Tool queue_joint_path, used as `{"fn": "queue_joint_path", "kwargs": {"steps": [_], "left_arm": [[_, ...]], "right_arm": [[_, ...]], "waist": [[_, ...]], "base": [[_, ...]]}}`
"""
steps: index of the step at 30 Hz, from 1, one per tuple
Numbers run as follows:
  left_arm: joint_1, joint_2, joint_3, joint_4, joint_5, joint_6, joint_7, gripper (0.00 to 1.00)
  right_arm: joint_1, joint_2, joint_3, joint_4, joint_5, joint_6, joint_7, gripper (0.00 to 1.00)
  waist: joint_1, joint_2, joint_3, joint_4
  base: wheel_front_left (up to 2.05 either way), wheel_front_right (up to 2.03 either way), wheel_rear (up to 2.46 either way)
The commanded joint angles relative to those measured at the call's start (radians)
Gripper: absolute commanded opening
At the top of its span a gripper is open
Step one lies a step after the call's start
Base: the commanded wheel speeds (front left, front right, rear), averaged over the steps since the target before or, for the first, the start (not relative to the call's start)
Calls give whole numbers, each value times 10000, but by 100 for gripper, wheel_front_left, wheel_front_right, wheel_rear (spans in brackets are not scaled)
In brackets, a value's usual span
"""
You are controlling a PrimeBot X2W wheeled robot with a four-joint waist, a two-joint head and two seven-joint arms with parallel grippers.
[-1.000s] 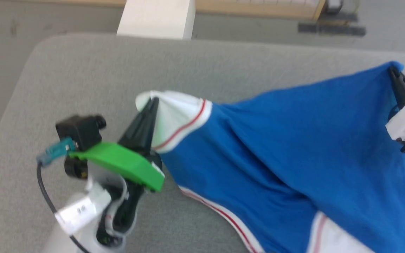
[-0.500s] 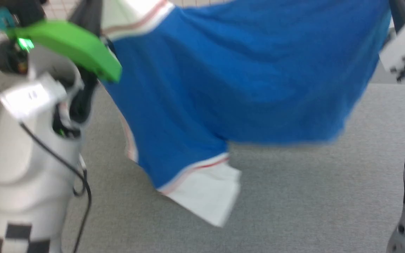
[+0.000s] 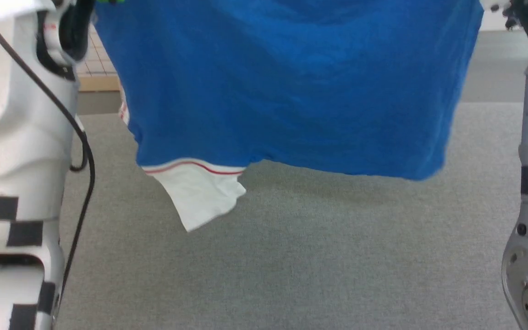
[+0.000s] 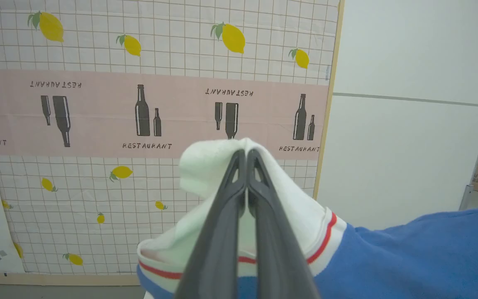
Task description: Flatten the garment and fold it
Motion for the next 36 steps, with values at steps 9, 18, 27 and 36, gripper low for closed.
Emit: {"fn": "queue_joint_path", "kwargs": {"steps": [9,18,27,36], "left_arm": [[-2345,-255,104,372,402,385,-552,0],[-4209,-920,389,781,225,347,-2018,0],[-5177,-922,766,909,-87,-451,-3842,0],[-3974,-419,1140,473,-414,-1081,-4638,0]], "right_arm": [[-2182,120,-371,689,-905,-13,-762,0],[-4081,75,-612,1277,-1720,-13,-2119,0],[-4753,-475,-612,1675,-1882,-13,-3300,0],[-4035,-1054,185,1964,-1007,-13,-4086,0]], "waist": [[0,0,2784,-183],[0,0,4942,-41],[0,0,6426,236],[0,0,6853,286]], "base": [[0,0,0],[0,0,0],[0,0,0],[0,0,0]]}}
